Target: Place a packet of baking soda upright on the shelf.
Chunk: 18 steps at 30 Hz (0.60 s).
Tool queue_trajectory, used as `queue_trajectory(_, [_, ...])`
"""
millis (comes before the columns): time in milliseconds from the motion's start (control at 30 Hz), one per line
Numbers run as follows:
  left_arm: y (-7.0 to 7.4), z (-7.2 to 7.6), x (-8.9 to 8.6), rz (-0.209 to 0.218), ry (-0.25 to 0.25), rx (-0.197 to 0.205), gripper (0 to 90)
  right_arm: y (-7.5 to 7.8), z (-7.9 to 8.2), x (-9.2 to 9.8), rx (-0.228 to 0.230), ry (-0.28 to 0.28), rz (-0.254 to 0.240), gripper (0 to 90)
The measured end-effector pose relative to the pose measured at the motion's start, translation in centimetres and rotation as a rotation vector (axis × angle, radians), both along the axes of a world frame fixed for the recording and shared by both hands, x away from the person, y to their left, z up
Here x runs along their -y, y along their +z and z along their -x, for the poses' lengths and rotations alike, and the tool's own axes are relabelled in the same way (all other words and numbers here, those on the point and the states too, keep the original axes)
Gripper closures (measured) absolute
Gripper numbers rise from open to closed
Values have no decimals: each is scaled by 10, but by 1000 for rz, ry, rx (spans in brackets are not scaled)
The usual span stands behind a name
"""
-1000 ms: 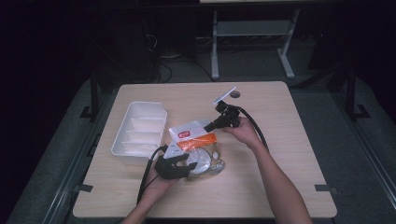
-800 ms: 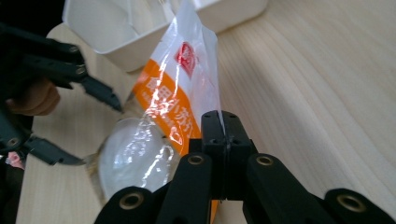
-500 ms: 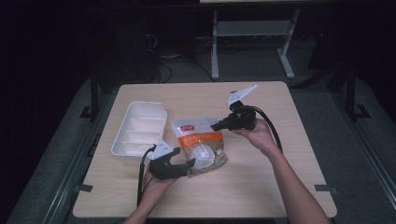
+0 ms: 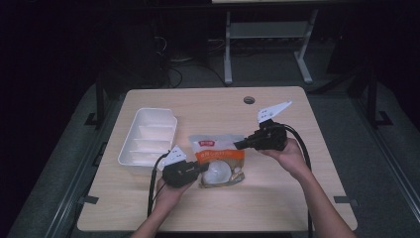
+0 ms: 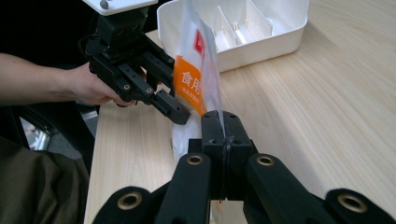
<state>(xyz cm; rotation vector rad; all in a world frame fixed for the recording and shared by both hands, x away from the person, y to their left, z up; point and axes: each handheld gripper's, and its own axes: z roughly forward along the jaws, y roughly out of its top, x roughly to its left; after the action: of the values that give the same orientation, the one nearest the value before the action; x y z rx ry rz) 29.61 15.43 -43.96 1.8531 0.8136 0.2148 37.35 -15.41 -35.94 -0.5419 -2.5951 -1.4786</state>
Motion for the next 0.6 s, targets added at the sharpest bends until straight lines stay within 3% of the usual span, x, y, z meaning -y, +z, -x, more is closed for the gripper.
queue_trajectory(67, [0,1,1,-7,-7,6,792,-2,0,1,-6,1,-5,881])
queue_trajectory(200, [0,2,2,-14,-15,14,816,-6,-1,-5,9,-8,22,768])
queue_trajectory(367, [0,3,2,-24,-15,16,820,-13,-4,-15,-4,9,53,728])
queue_trajectory(600, [0,3,3,-28,-20,19,825,-24,-5,-24,14,10,74,705])
